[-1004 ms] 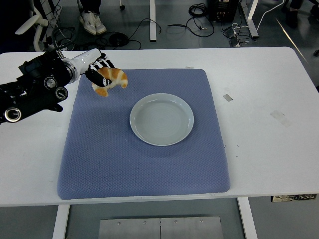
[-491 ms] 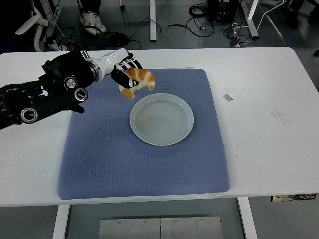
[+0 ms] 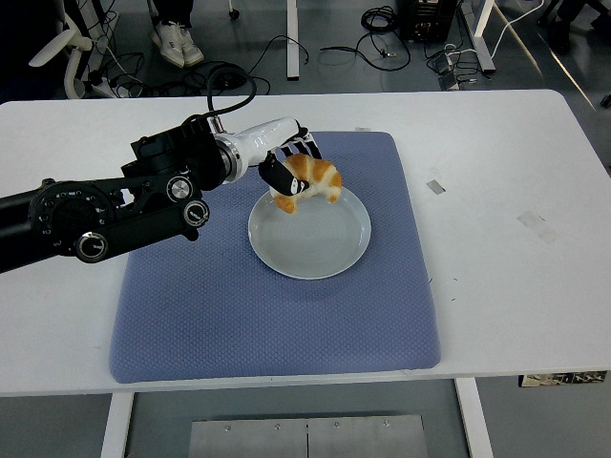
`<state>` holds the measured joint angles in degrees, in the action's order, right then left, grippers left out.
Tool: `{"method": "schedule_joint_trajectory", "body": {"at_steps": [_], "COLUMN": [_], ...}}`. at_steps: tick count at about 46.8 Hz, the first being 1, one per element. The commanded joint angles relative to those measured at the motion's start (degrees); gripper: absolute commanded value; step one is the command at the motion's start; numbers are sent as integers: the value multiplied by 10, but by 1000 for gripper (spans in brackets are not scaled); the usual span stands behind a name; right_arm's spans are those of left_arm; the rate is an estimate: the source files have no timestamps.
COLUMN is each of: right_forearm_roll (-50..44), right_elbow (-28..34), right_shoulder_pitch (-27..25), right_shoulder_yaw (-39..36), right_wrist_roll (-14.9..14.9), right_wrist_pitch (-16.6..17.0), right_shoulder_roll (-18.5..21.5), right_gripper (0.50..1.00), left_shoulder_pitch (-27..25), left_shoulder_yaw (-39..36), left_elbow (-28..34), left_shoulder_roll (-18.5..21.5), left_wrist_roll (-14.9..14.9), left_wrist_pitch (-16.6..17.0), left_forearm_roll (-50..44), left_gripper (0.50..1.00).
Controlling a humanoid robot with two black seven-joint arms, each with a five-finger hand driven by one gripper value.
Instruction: Place the bread on the plate
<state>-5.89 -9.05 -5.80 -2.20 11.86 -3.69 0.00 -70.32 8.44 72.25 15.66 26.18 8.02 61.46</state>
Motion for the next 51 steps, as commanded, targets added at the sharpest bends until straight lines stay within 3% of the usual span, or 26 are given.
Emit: {"method": "schedule_joint_trajectory", "body": {"at_steps": [1, 44, 48, 51], "right_forearm_roll": [0, 0, 0, 0], "right_elbow": [0, 0, 0, 0], "right_shoulder_pitch": [0, 0, 0, 0], "right_shoulder_yaw": [0, 0, 0, 0], "right_wrist_roll": [0, 0, 0, 0], "right_wrist_pitch": [0, 0, 0, 0], "right_shoulder_roll": [0, 0, 0, 0], "right_gripper": [1000, 1000, 1000, 1000], "left_shoulder_pitch": [1, 25, 25, 25], "left_shoulder_yaw": [-7, -27, -26, -26], "left_elbow": [0, -8, -9, -9], "left_shoulder_roll": [-1, -15, -15, -15], "left_wrist_roll": [-1, -1, -2, -4], "left_wrist_pitch": [0, 0, 1, 1], "left_forearm_roll": [1, -4, -8, -11], "left_gripper": [508, 517, 581, 731]}}
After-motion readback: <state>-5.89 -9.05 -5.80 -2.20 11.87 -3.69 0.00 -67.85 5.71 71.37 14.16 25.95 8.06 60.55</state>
